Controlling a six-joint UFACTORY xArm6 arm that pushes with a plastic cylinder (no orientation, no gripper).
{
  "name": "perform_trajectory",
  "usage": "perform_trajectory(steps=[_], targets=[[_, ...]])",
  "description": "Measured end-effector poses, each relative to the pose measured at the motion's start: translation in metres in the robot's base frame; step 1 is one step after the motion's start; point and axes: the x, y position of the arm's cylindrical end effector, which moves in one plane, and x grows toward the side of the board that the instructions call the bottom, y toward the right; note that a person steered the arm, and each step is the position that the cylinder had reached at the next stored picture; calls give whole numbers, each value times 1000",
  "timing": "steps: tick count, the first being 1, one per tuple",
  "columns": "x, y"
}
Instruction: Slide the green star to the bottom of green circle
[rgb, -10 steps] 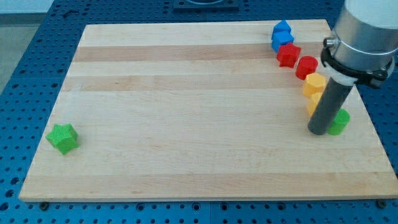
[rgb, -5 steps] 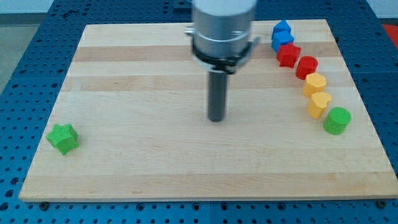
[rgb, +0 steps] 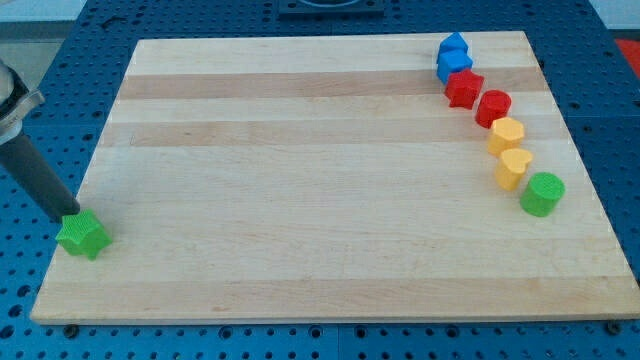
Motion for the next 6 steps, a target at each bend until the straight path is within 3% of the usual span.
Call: perform_trajectory(steps=[2, 4, 6], targets=[[21, 6], [34, 61], [42, 11]])
